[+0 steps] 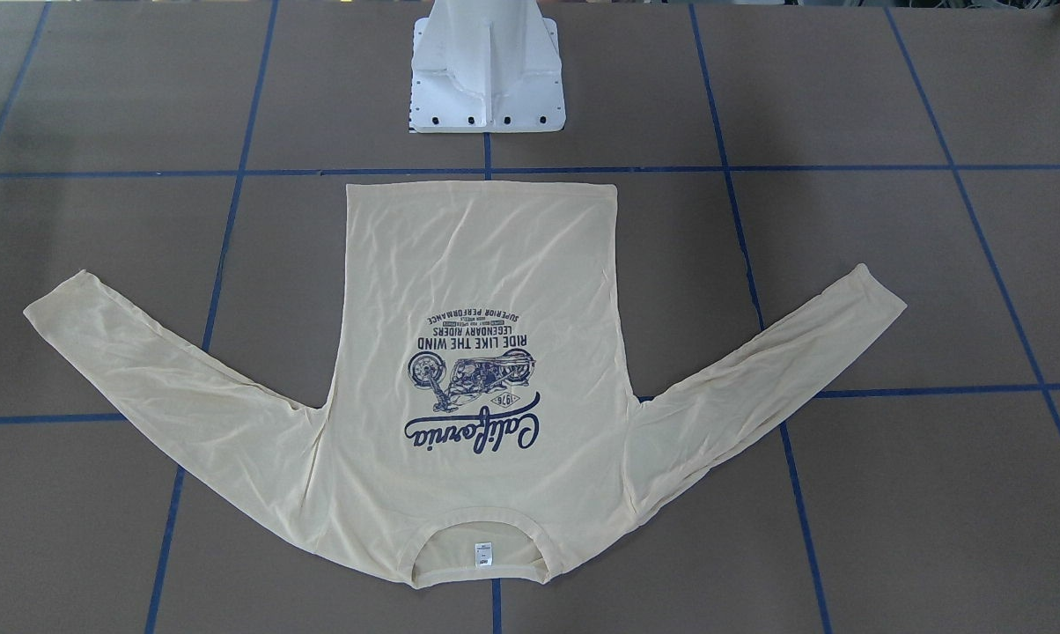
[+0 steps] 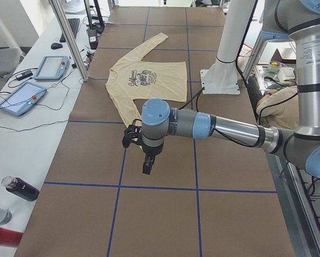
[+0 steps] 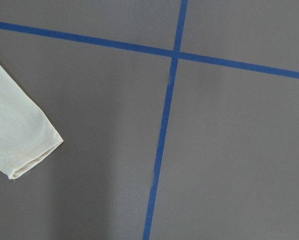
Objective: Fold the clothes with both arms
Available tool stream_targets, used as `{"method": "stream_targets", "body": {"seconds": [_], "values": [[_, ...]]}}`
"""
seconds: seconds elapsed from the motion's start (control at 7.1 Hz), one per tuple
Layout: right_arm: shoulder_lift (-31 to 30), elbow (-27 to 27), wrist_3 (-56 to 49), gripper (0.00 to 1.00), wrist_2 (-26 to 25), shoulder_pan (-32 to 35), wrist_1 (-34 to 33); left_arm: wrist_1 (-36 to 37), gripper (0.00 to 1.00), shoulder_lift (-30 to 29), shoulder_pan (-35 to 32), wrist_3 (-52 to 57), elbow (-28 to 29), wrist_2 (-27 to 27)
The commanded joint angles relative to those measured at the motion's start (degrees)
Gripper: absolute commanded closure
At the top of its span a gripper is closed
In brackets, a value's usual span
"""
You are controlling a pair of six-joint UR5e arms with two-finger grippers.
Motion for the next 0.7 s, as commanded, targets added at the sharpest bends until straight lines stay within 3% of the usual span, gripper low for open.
{"method": "stream_targets", "body": {"seconds": [0.0, 0.28, 0.56], "values": [[0.16, 2.21, -0.26, 0.0, 0.25, 0.0, 0.02, -2.5, 0.0, -0.39, 0.0, -0.09, -0.43, -0.01], [0.34, 4.06, -0.35, 0.0, 0.43, -0.09, 0.19, -4.19, 0.0, -0.39, 0.0, 0.0, -0.78, 0.17], [3.04, 4.86, 0.26, 0.0, 3.05, -0.35, 1.41, -4.11, 0.0, -2.22, 1.14, -1.74, -5.15, -0.96]]}}
